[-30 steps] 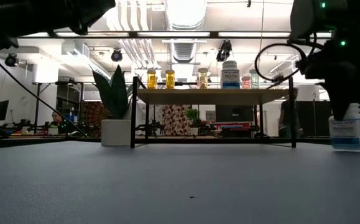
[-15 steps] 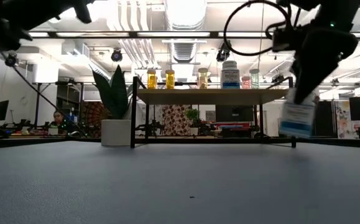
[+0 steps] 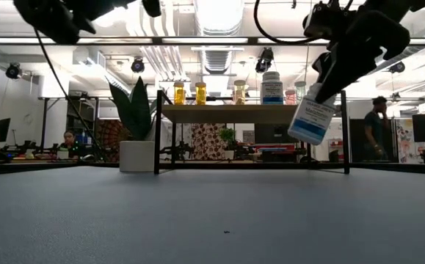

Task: Pick and place medicine bottles onto shelf by color
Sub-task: Put the white medicine bottle on the shelf

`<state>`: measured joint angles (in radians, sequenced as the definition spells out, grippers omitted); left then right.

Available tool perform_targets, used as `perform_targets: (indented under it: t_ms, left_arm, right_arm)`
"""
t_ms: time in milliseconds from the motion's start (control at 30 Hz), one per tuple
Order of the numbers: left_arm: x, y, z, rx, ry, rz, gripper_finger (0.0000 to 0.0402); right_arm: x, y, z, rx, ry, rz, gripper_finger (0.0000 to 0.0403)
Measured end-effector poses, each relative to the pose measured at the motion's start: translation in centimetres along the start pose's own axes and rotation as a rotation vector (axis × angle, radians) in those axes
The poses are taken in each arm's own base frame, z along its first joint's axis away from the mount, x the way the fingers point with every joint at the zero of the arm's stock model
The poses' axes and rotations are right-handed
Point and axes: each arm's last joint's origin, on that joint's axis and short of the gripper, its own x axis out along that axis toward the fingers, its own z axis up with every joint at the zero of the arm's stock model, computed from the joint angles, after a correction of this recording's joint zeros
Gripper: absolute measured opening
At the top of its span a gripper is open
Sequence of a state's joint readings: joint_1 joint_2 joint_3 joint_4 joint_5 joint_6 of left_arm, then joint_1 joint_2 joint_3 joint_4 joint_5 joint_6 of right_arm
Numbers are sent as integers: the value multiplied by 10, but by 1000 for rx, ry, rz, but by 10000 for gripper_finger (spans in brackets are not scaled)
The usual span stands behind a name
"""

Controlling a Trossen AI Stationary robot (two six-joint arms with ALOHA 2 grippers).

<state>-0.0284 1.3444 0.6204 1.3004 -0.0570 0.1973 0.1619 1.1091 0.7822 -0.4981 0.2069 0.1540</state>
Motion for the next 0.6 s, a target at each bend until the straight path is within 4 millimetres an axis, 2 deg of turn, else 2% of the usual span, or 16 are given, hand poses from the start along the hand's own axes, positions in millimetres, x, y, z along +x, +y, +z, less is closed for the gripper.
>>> perform_targets:
  t_ms: [167,367,600]
  left_arm:
    - [6,-2,-6,2,14,-2,18]
    - [6,-1,-5,3,16,22,18]
    - [4,-2,-16,14,171,21,18]
  right_arm:
    - [0,0,2,-16,-18,3,163]
    - [0,1,4,-19,-38,10,163]
    - [0,2,4,-18,-36,51,163]
